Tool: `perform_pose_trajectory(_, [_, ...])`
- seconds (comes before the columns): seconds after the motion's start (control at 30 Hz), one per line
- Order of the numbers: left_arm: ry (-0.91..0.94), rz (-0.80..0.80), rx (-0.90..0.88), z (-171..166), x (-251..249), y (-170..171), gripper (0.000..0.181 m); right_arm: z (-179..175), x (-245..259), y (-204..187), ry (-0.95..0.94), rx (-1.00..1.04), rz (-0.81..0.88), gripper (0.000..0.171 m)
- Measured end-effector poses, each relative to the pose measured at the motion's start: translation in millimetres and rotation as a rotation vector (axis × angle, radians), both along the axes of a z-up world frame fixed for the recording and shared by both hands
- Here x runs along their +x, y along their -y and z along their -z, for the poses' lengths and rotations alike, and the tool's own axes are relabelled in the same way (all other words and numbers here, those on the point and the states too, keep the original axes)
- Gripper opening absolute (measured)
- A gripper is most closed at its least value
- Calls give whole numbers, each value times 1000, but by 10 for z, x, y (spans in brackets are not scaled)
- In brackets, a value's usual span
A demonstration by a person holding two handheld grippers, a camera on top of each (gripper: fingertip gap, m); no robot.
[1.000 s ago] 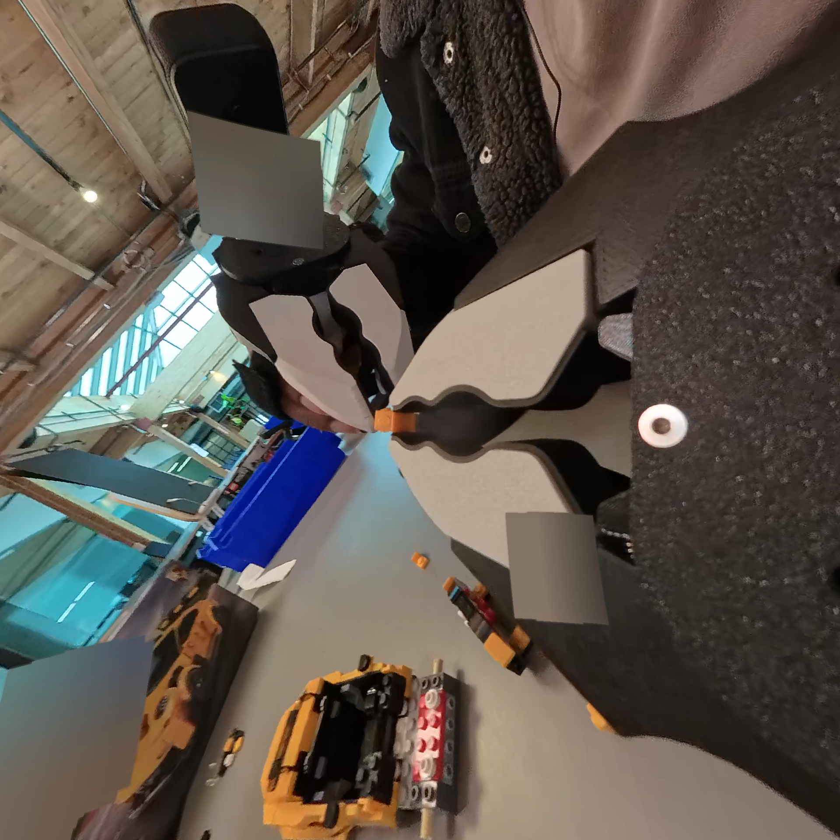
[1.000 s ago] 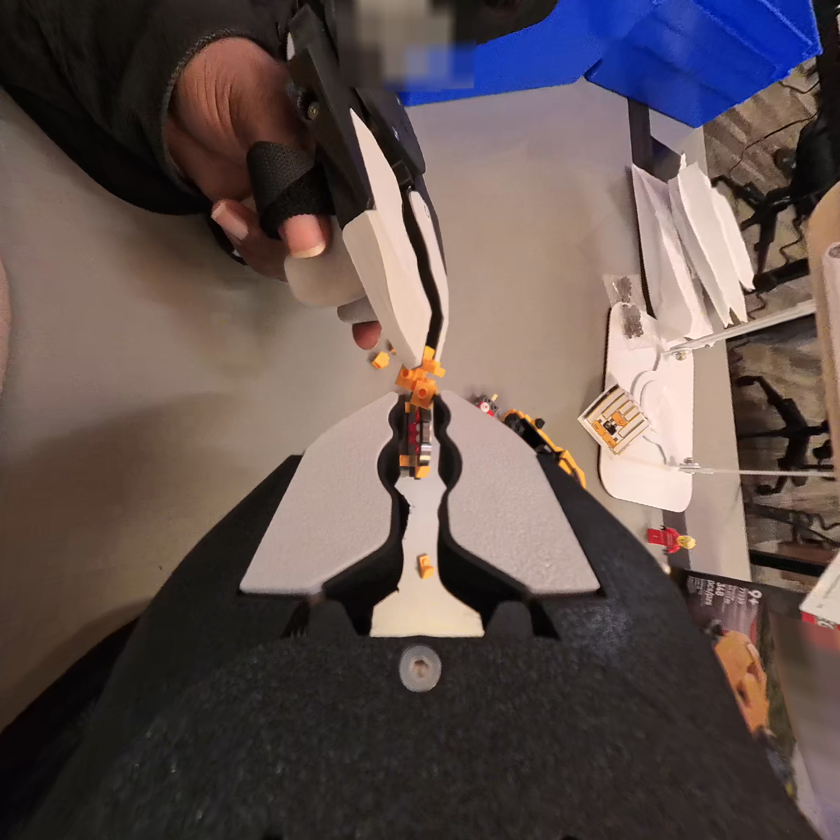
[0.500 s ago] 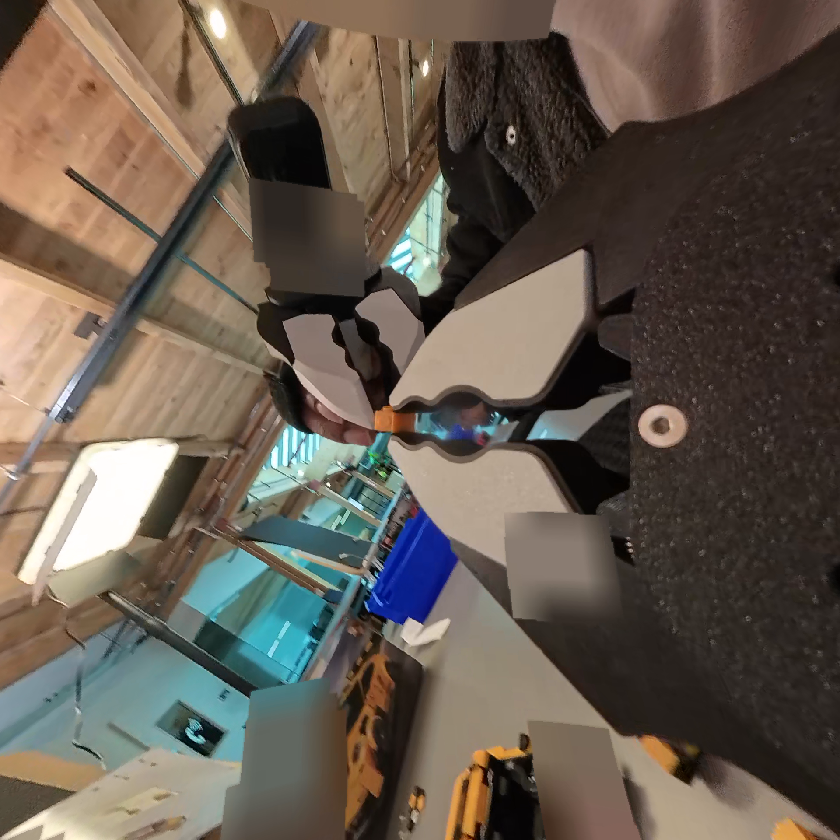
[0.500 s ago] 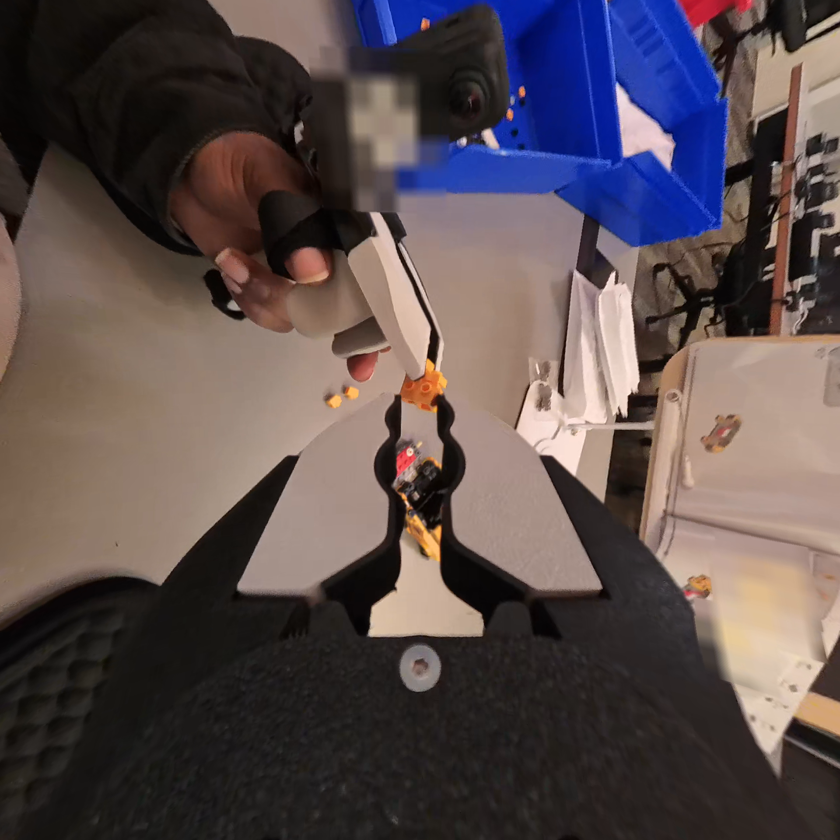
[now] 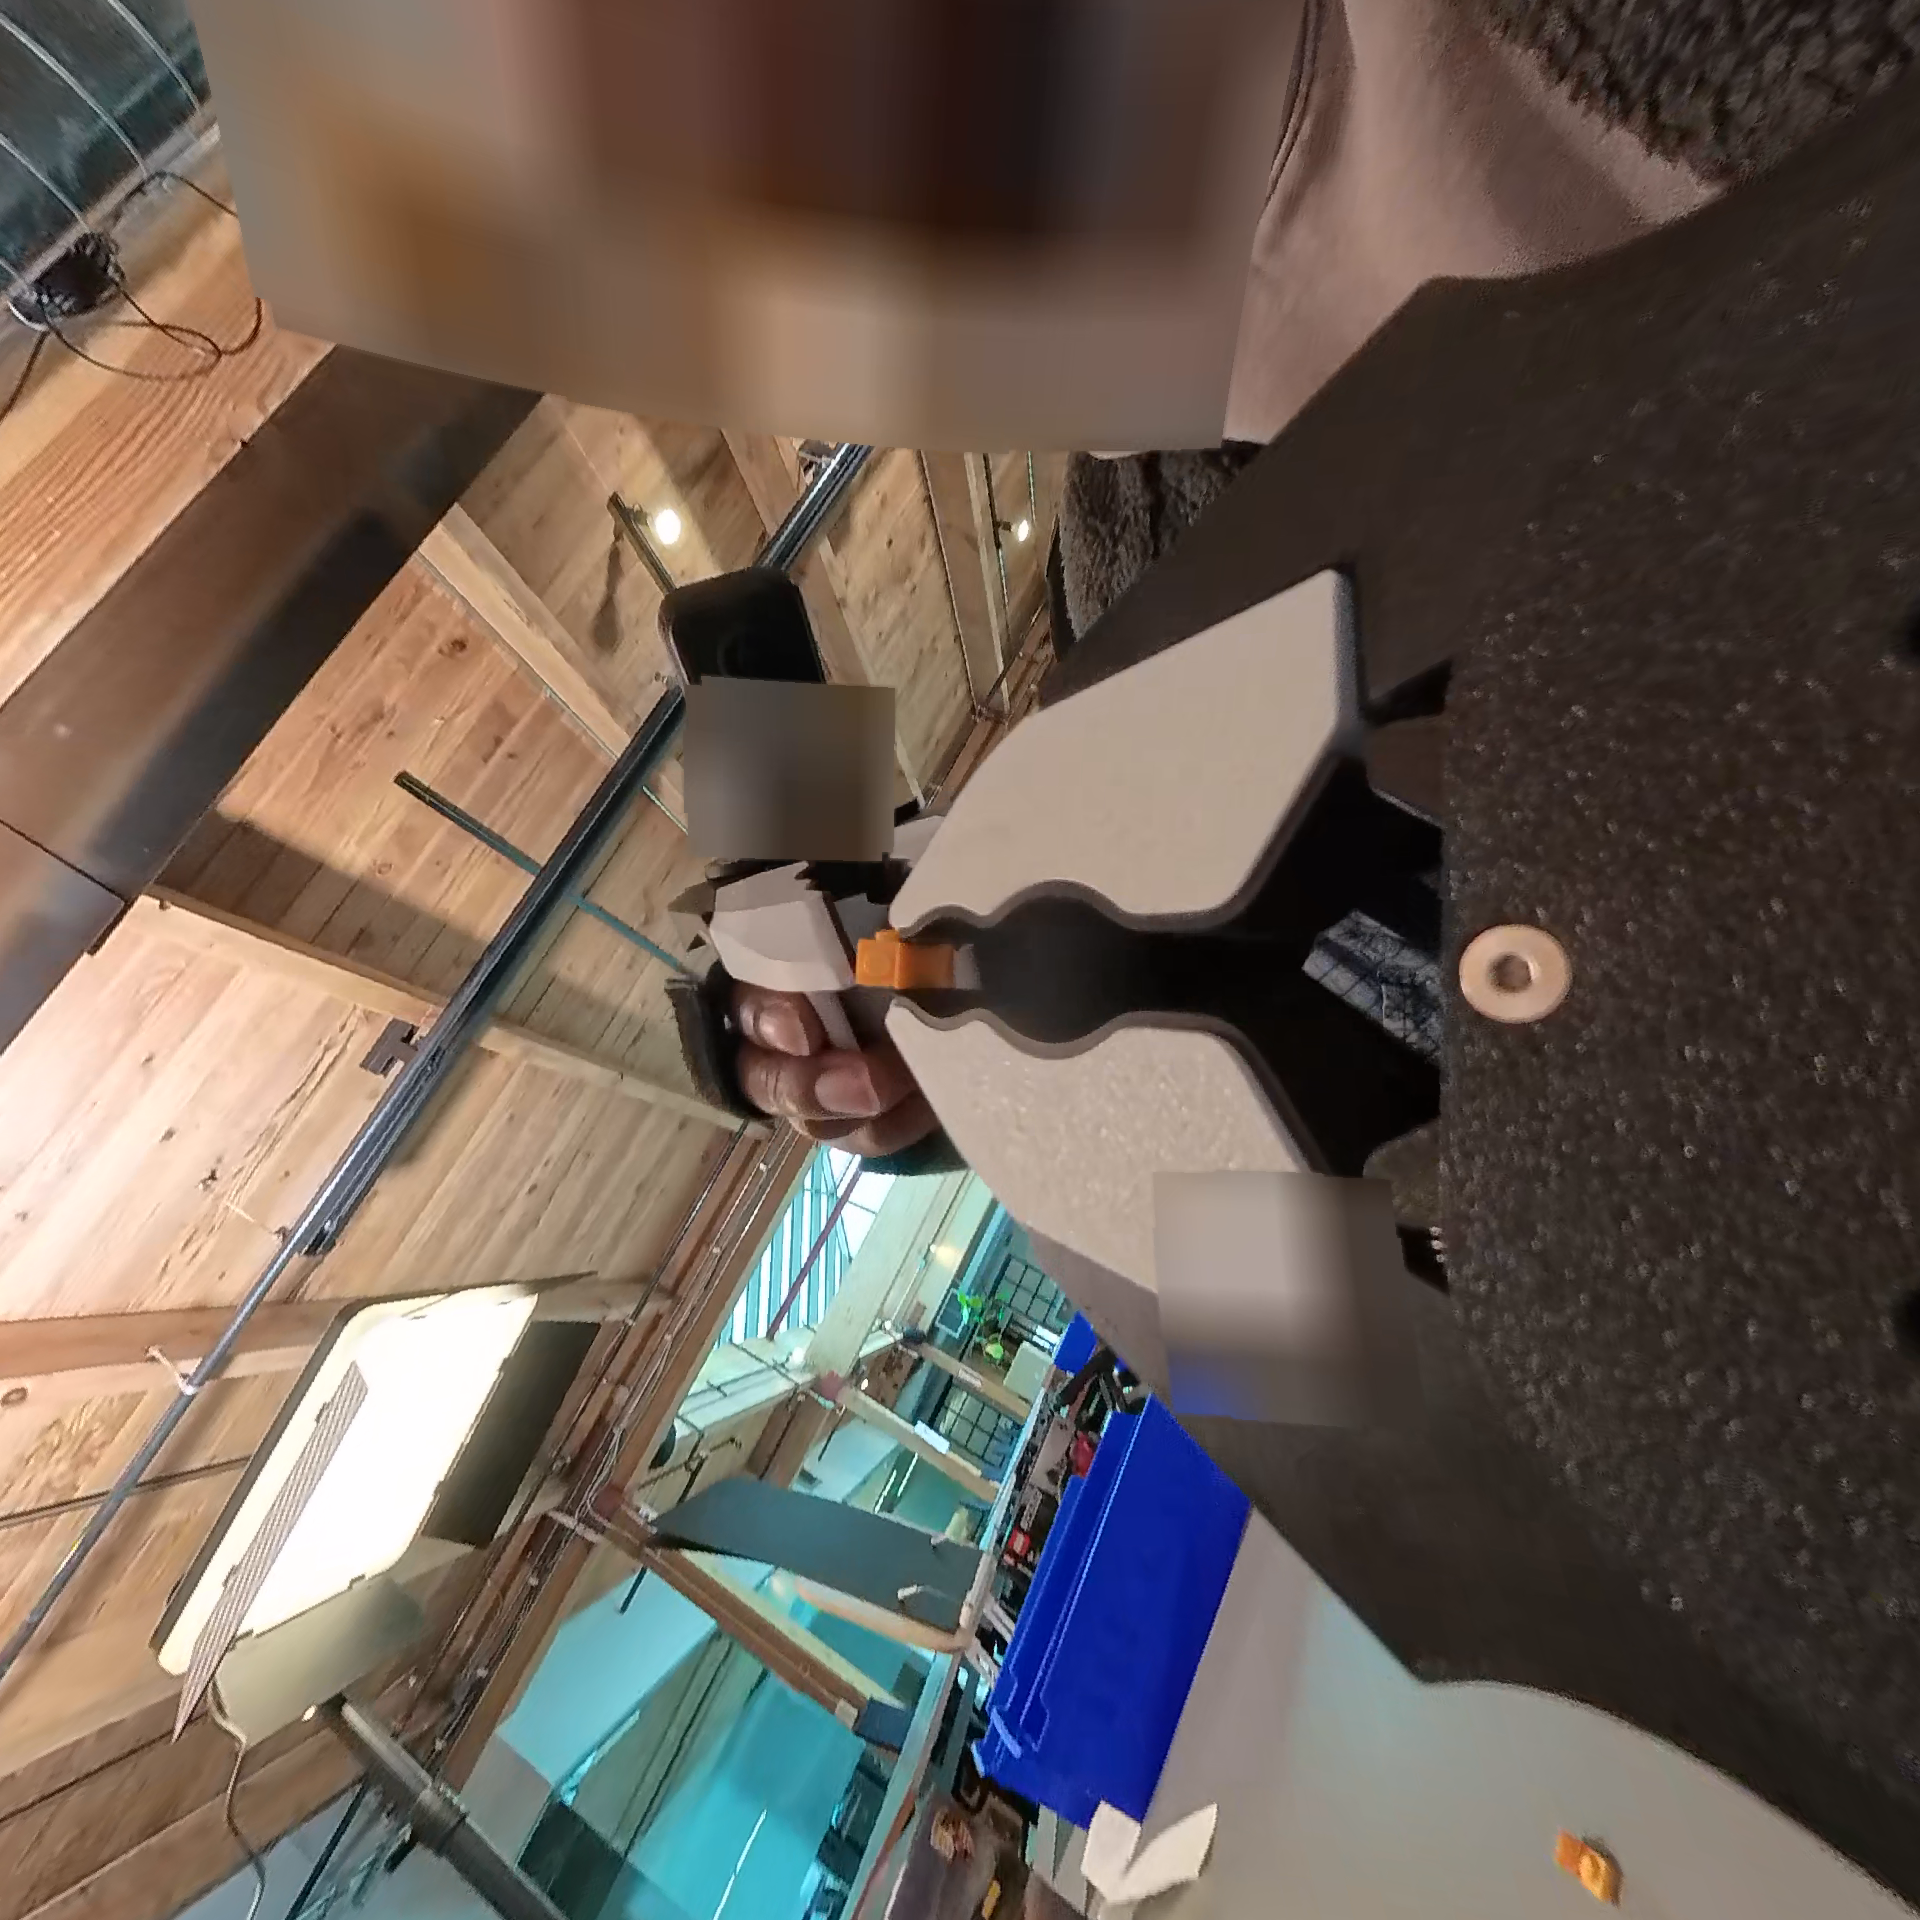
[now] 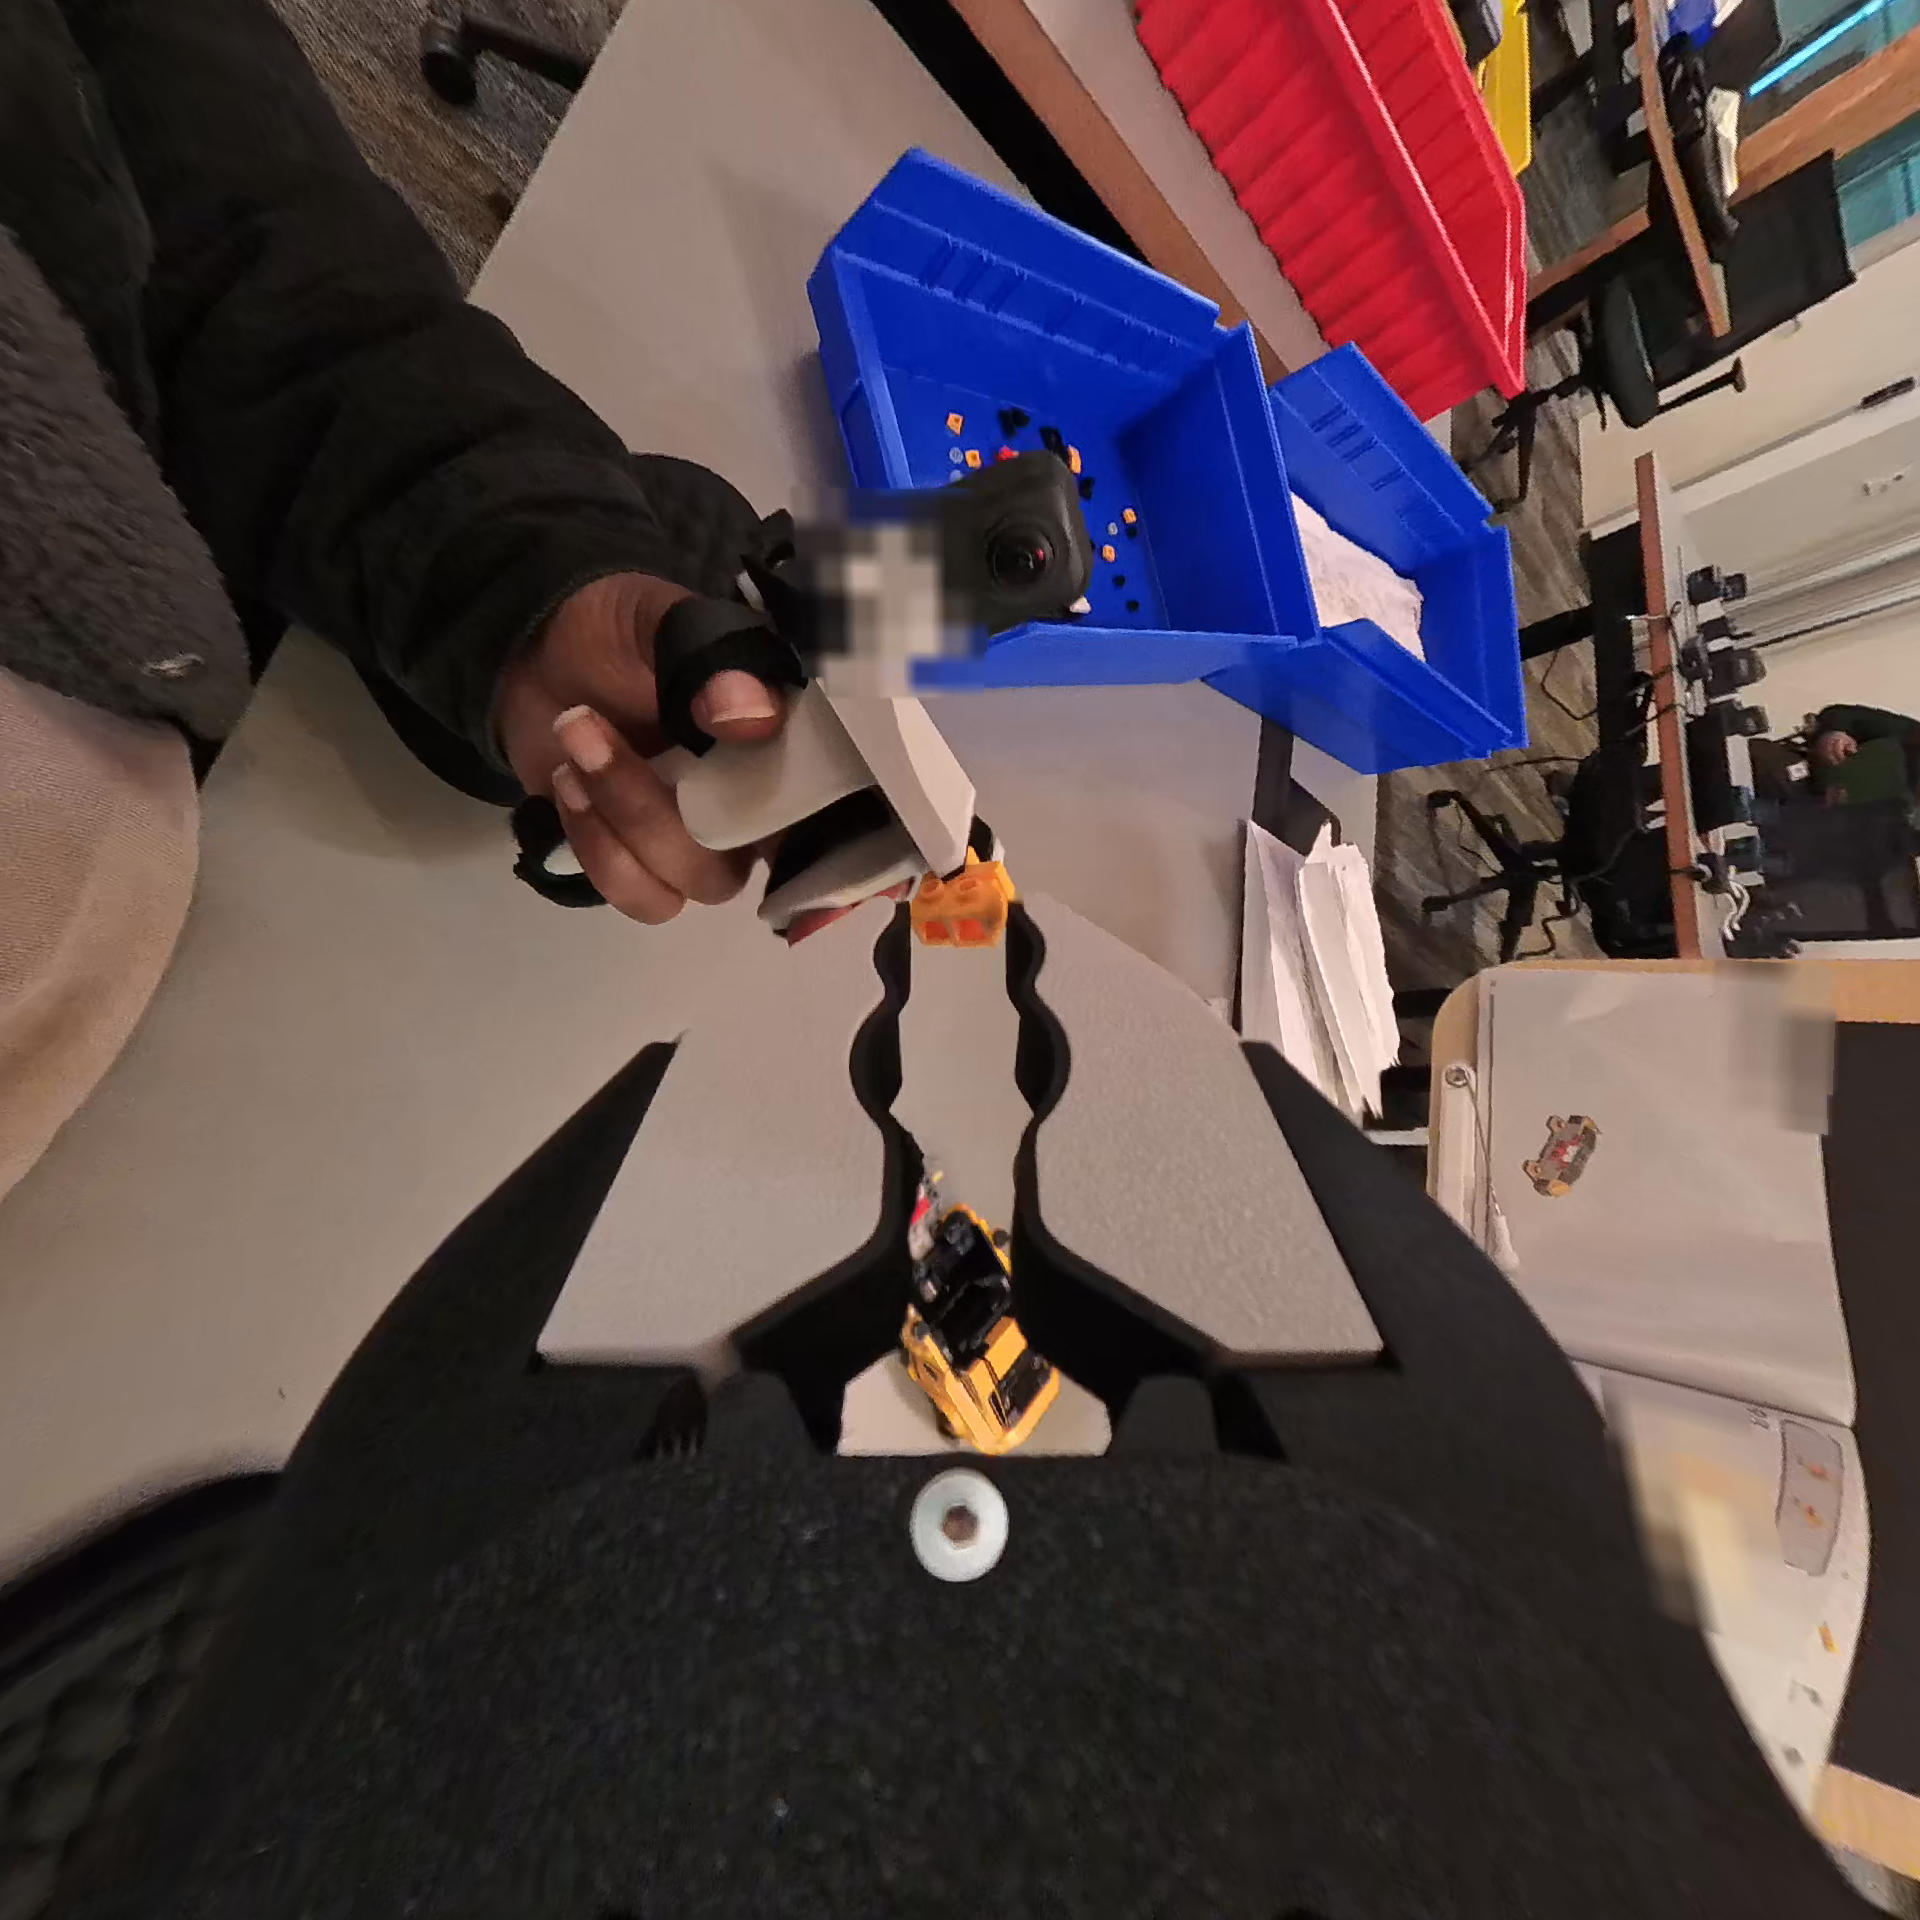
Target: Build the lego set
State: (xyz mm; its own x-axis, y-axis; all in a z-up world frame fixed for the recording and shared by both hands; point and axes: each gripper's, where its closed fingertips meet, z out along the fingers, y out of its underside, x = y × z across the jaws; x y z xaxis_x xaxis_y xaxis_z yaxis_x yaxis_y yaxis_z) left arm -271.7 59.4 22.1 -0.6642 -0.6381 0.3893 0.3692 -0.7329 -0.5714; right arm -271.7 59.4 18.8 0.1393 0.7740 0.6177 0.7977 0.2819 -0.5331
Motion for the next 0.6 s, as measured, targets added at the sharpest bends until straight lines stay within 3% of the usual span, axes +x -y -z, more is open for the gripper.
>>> perform_pose_trajectory(0.3, [13,168,15,-7,-17,171,8,-87,-21,170,-65,-113,-91,19])
perform_pose_trajectory(0.47, [-32,317,77,57,28,393,8,-7,83,391,52,-375,-214,22])
perform_pose_trajectory(0.6, [-70,365,109,116,71,481,8,53,88,470,192,-449,-289,27])
